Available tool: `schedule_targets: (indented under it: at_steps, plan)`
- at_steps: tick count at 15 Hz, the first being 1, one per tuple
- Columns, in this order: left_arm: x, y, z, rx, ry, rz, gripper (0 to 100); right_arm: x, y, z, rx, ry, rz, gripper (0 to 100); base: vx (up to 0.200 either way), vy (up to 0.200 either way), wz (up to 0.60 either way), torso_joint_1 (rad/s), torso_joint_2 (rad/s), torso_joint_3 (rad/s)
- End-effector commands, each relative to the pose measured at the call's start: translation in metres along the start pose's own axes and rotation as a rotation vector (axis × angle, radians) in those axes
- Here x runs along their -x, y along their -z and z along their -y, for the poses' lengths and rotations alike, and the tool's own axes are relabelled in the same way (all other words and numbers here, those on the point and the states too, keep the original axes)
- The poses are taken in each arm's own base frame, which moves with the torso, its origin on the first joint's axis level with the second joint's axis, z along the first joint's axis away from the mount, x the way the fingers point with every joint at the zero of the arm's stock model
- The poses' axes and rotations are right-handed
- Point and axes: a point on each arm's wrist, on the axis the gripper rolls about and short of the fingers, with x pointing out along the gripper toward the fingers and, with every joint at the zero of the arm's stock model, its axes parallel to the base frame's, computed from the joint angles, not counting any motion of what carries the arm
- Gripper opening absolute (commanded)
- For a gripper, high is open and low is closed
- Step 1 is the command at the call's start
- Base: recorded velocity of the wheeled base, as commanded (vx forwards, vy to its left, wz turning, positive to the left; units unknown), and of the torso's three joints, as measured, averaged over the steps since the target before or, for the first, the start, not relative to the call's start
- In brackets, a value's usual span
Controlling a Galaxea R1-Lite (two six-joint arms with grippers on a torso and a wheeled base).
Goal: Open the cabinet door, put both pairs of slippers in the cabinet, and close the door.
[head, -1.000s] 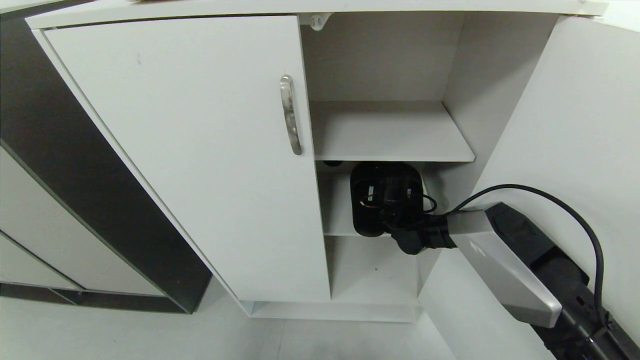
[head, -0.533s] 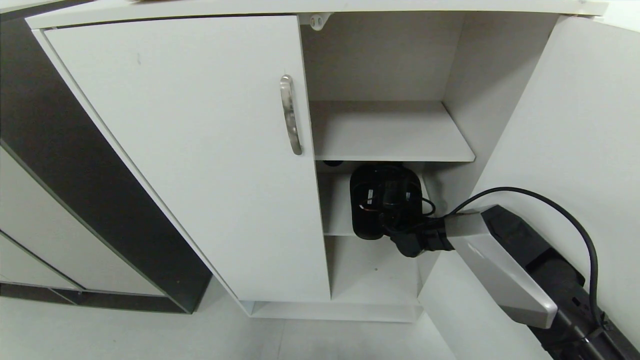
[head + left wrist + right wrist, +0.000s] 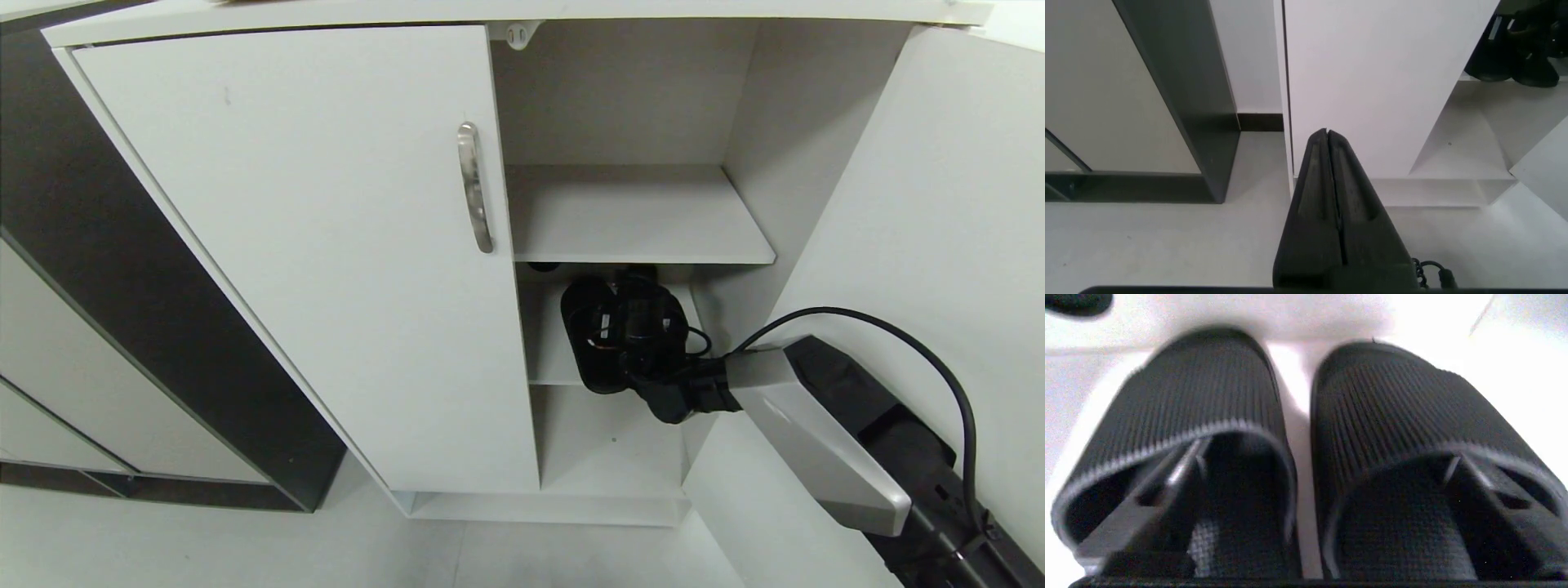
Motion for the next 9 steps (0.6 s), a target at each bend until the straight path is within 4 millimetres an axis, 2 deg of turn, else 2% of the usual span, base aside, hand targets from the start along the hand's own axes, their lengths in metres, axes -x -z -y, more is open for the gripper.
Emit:
schedule_targets:
  at_steps: [1, 4, 6, 7, 8, 9]
  plan:
    - [0.000, 0.000, 0.000, 0.000, -0.001, 0.001, 0, 0.012, -0.017, 0.004, -0.010, -0.007, 0.003, 100, 0.000, 0.000, 0.00, 0.000, 0.00, 0.000]
    - [0.000, 0.000, 0.000, 0.000, -0.001, 0.001, 0, 0.033, -0.017, 0.011, -0.008, -0.019, -0.002, 100, 0.000, 0.000, 0.00, 0.000, 0.00, 0.000]
    - [0.000, 0.000, 0.000, 0.000, 0.001, 0.001, 0, 0.060, -0.015, 0.014, -0.009, -0.050, -0.001, 100, 0.000, 0.000, 0.00, 0.000, 0.00, 0.000]
    - [0.000, 0.000, 0.000, 0.000, -0.001, 0.001, 0, 0.066, -0.015, 0.015, -0.009, -0.057, -0.001, 100, 0.000, 0.000, 0.00, 0.000, 0.00, 0.000]
    - [0.000, 0.000, 0.000, 0.000, -0.001, 0.001, 0, 0.090, -0.016, 0.018, -0.012, -0.085, 0.001, 100, 0.000, 0.000, 0.00, 0.000, 0.00, 0.000]
    - [0.000, 0.000, 0.000, 0.000, -0.001, 0.001, 0, 0.105, -0.018, 0.021, -0.016, -0.103, 0.006, 100, 0.000, 0.000, 0.00, 0.000, 0.00, 0.000]
